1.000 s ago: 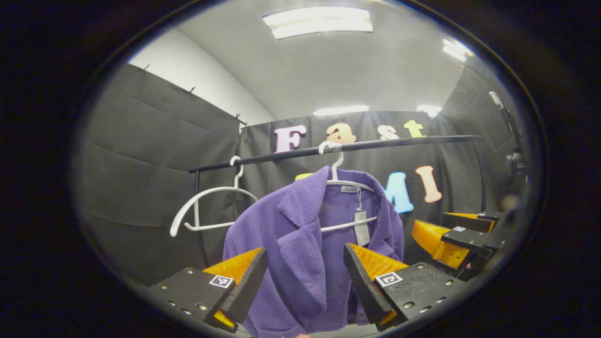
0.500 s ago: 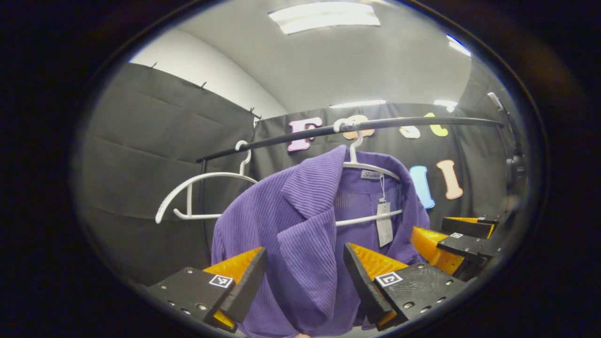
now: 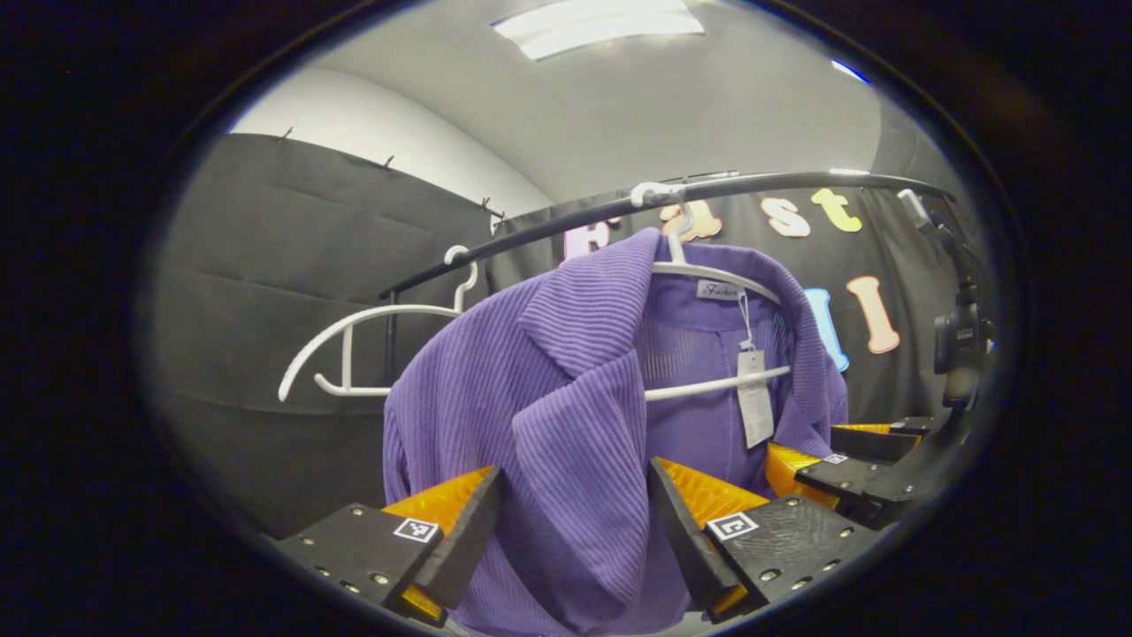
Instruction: Grasp the clothes on the hanger with both hands and then place them into the laundry hamper below.
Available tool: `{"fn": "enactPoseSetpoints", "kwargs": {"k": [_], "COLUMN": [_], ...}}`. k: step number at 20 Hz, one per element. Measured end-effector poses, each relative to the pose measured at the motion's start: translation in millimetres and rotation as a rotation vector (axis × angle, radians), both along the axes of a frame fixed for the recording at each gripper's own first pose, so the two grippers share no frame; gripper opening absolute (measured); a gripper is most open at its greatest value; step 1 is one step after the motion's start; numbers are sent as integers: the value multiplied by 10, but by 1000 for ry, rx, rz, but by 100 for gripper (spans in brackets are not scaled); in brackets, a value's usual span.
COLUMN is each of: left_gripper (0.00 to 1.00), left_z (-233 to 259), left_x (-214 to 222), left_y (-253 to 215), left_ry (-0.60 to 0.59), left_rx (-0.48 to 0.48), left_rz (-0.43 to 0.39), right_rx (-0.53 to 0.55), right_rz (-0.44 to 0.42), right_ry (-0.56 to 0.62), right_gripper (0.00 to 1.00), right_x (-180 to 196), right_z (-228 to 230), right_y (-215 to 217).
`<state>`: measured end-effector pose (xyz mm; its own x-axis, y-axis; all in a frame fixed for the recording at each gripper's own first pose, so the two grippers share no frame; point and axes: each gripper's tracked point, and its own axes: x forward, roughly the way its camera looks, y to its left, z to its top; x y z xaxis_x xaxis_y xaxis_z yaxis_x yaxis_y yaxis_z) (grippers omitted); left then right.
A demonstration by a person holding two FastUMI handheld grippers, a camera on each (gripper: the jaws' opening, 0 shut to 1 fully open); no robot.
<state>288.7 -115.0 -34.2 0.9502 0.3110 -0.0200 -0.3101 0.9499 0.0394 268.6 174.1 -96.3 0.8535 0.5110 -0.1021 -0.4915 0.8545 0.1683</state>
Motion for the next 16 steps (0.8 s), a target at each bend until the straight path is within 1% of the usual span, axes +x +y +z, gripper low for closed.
{"fn": "enactPoseSetpoints", "kwargs": {"k": [2,5,7,8,9,10,11,12,13,14,15,16], "left_gripper": [93,93,93,93,88,83,78,73,73,59,44,29], "left_z": [-31,-53,-66,-78,-74,-91,-92,-90,-47,-53,-55,-40], "left_x": [8,28,35,38,44,86,75,52,-14,2,25,-31], "left_y": [17,44,53,59,84,101,100,91,93,103,122,134], "left_ry": [-2,7,23,28,27,30,34,34,28,27,21,24], "left_rx": [10,31,56,64,71,67,62,57,69,56,37,36], "left_rz": [10,23,32,31,47,44,38,23,34,6,-4,-4], "right_rx": [25,39,52,42,25,17,19,22,25,37,49,52], "right_rz": [-4,-3,-4,-4,-9,-10,-6,-13,-29,-32,-26,-24], "right_ry": [15,46,49,49,51,53,52,44,27,12,1,-15], "right_gripper": [92,83,78,77,73,67,54,39,24,16,9,7], "right_x": [50,78,99,106,114,116,102,96,91,64,36,24], "right_z": [-25,-96,-103,-124,-147,-147,-130,-102,-53,1,50,97], "right_y": [13,46,141,183,199,218,226,202,132,103,94,60]}}
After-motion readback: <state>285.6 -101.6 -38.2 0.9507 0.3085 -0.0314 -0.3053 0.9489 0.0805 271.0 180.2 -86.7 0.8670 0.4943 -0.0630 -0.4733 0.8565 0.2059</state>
